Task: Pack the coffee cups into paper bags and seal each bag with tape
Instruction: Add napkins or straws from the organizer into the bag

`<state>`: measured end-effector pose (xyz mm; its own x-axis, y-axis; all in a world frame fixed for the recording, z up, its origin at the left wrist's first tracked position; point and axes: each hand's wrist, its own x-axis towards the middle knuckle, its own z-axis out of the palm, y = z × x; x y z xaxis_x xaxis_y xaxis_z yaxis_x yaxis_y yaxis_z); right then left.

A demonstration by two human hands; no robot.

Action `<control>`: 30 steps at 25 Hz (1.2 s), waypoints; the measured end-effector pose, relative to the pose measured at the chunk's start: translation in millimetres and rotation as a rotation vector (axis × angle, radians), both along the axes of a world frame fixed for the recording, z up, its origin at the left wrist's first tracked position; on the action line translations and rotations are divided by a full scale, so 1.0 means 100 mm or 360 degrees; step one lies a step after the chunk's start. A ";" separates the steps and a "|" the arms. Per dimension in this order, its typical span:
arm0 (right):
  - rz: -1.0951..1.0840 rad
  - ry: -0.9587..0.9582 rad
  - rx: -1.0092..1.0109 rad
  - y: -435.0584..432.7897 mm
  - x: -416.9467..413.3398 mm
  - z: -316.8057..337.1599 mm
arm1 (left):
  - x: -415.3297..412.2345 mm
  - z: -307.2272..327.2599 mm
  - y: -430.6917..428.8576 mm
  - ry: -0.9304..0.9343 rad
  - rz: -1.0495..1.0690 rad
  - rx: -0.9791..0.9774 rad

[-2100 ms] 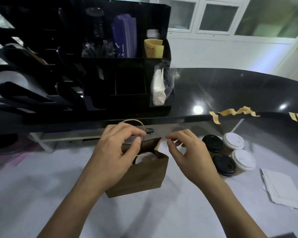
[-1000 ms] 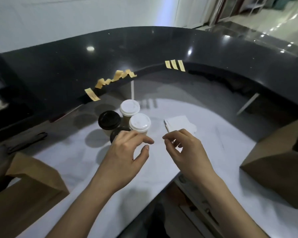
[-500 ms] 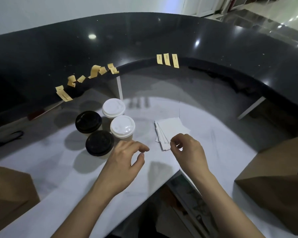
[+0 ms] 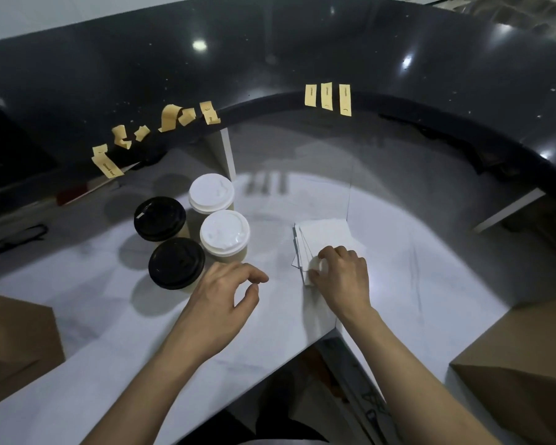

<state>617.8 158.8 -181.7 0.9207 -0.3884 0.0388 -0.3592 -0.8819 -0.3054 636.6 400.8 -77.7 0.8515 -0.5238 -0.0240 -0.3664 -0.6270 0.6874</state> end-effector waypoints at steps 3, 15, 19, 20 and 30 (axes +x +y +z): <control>0.0017 -0.0027 -0.0051 -0.04 0.02 -0.06 | 0.02 -0.01 -0.03 0.0006 0.0010 0.0000; 0.0224 -0.0264 -0.0131 -0.19 0.04 -0.10 | 0.08 -0.01 -0.11 0.0033 0.0003 -0.0010; 0.0367 -0.0219 -0.0163 -0.15 0.04 -0.19 | 0.07 -0.05 -0.06 0.0040 0.0016 -0.0001; 0.0385 -0.0185 -0.0181 -0.13 0.01 -0.21 | 0.08 -0.06 -0.05 0.0033 0.0015 0.0003; 0.0192 -0.0157 0.0064 -0.19 0.00 -0.14 | 0.06 -0.06 -0.02 0.0026 0.0036 0.0015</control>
<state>617.4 139.9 -195.6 0.9533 -0.2780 0.1177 -0.2177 -0.9033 -0.3697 643.0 399.2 -83.4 0.8624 -0.5043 -0.0431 -0.3409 -0.6417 0.6871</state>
